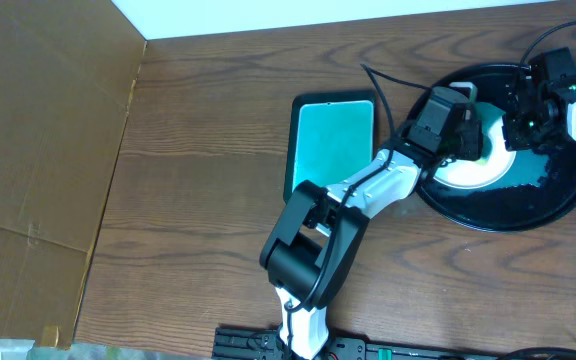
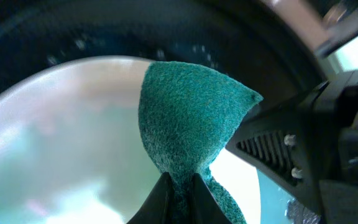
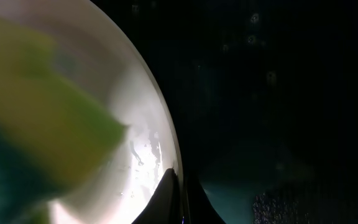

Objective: Clean dirty plates on tray and stack at the side

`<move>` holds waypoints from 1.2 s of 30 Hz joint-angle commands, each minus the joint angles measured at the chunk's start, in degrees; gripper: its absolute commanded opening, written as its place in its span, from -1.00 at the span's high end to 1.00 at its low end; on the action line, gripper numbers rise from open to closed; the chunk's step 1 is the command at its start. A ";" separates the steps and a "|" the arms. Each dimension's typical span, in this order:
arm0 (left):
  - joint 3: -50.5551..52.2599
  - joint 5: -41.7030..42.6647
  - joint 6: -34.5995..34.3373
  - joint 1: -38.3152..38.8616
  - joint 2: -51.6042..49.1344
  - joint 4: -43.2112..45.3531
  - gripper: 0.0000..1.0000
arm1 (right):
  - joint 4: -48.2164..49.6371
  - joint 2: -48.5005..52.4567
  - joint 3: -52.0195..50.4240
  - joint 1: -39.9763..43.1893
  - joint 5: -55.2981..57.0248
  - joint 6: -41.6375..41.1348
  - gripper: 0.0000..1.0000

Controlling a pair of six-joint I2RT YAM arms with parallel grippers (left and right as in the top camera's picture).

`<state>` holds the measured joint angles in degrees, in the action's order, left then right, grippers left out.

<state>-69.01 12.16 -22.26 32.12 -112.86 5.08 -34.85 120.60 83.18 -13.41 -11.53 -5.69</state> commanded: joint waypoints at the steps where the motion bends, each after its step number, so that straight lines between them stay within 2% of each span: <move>1: 0.44 -2.80 -0.70 -0.81 -3.91 -0.76 0.86 | -0.55 1.46 0.00 0.35 2.69 0.15 0.98; 4: 0.44 -11.85 -0.20 -1.73 -4.61 -3.65 0.86 | -1.11 1.46 0.00 0.33 2.69 0.15 0.98; 7: 0.44 -19.74 3.76 -2.84 -4.61 -6.36 0.86 | -1.42 1.46 0.00 0.33 2.69 0.15 0.97; 11: 0.44 -29.22 7.43 -4.46 -4.35 -8.37 0.85 | -1.42 1.46 0.00 0.33 2.69 0.17 0.97; 14: 0.44 -34.49 7.48 -5.46 -3.08 -8.98 0.85 | -2.23 1.46 0.00 0.33 2.67 0.15 0.98; 19: 0.42 -32.81 7.04 -5.68 2.67 -8.68 0.86 | -2.32 1.46 0.02 0.33 2.69 -0.42 0.98; 25: 0.44 -24.94 0.04 -6.54 14.51 -8.92 0.86 | -1.86 1.36 0.98 0.17 2.69 -1.55 0.98; 30: 0.44 -25.00 -0.11 -9.70 20.85 -10.71 0.86 | -2.12 -0.52 2.34 -0.44 2.84 -0.13 0.98; 33: 0.44 -25.00 -0.11 -13.00 21.66 -14.78 0.86 | -3.17 -2.73 3.37 -1.81 8.39 0.66 0.98; 36: 0.44 -25.03 -0.13 -16.81 21.31 -20.68 0.85 | -5.53 -5.46 4.79 -4.15 18.64 2.10 0.98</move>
<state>-68.64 -12.19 -21.47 18.90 -90.37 -12.29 -39.16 119.90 85.32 -15.40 -5.54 -6.55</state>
